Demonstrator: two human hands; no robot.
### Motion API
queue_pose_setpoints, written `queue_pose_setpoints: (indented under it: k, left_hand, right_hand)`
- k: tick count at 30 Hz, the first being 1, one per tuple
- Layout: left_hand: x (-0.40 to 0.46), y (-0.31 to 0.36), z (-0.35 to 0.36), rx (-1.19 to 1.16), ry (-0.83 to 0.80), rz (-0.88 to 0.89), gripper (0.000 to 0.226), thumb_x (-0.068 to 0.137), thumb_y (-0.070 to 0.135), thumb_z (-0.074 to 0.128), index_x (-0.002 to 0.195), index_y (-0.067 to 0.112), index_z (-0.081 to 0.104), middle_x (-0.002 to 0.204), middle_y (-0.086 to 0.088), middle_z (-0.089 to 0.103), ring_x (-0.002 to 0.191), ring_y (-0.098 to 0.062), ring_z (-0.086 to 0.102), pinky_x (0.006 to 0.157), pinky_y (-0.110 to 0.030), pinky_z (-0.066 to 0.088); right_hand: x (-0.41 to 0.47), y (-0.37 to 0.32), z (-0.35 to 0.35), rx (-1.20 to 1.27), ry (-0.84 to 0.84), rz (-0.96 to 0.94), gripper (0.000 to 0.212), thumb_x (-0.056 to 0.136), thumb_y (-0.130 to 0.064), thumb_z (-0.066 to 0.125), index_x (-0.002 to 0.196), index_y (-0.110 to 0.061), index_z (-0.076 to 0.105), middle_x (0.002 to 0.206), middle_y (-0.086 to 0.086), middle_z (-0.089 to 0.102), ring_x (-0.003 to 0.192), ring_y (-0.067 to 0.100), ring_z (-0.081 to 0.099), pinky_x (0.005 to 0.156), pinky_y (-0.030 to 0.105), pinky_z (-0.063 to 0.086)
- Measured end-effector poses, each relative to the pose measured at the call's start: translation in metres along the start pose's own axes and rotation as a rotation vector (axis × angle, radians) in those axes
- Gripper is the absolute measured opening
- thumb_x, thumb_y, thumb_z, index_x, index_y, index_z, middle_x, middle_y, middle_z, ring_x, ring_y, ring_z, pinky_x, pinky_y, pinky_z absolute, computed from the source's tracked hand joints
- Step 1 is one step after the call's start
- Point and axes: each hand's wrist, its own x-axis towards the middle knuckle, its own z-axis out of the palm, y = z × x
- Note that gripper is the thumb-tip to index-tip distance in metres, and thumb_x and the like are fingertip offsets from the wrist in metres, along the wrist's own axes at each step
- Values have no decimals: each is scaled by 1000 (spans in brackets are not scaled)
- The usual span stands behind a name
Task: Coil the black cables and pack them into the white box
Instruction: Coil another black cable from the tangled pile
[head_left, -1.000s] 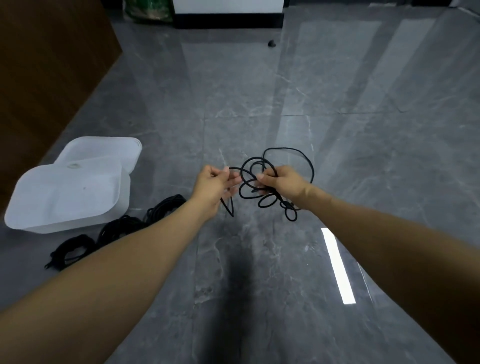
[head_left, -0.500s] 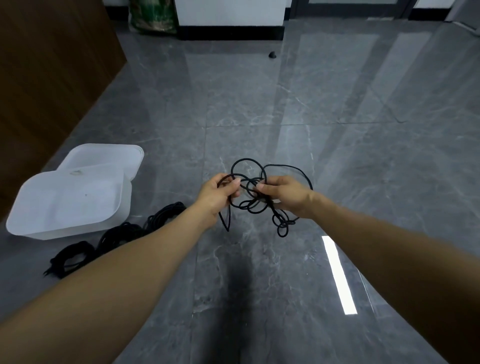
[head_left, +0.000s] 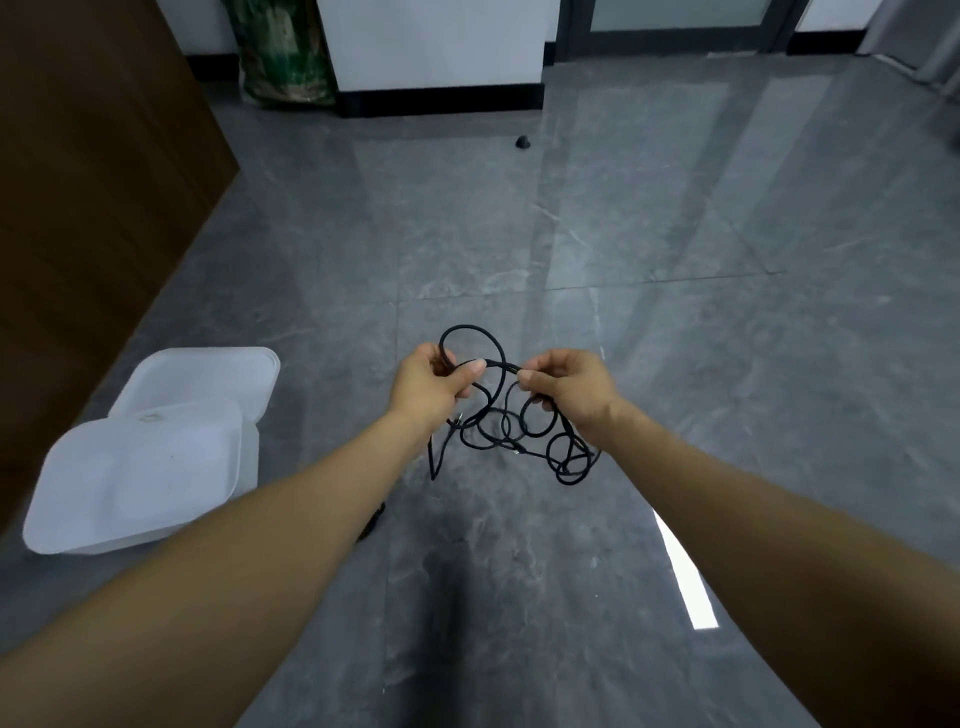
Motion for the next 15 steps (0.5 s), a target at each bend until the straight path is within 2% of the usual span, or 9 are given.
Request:
queue_pose_setpoints:
  k: [2,4,7,10,12,15]
  left_hand:
    - [-2,40,1,27,-25,8,31,83,13,71,76,17,42,70,-1,55,56,-10,57,56,-19,45]
    - [-7,87,3,41,-55,12,34,81,9,73,74,16,40,69,-4,55,56,-12,57,49,-15,44]
    - [-19,163,6,7,-129,-11,37,78,6,74,73,16,40,67,-5,56,53,-11,57,51,-21,42]
    - [-37,242,8,12,-224,-12,33,77,0,74,76,14,44,68,-5,58,49,-9,57,53,-21,44]
    - [-51,296,8,47,-247,9,33,76,-7,72,76,13,46,68,-5,57,53,-13,53,52,-20,44]
    - [-70,378,7,105,-219,44,31,79,-10,66,75,14,46,69,-5,54,56,-16,49,54,-19,44]
  right_hand:
    - [-8,-35,-14,-44,36,-18,17,88,-6,62,72,-12,58,68,3,60,57,9,50,51,15,41]
    - [-17,-78,-32,-66,70,-29,18,89,-9,61,72,-12,57,67,2,58,56,8,47,50,13,40]
    - [-37,-151,-63,-98,87,-35,13,90,-15,61,80,-8,60,67,-1,55,61,8,47,59,15,39]
    - [-64,-226,-92,-120,52,-47,20,88,-19,64,88,2,66,72,1,56,68,7,50,66,14,40]
    - [-85,-279,-111,-111,70,-56,20,89,-17,63,87,2,66,62,-6,58,59,-2,50,60,9,39]
    - [-117,-361,-142,-80,174,-60,15,91,-16,59,87,-2,65,37,-18,48,37,-10,45,44,5,34]
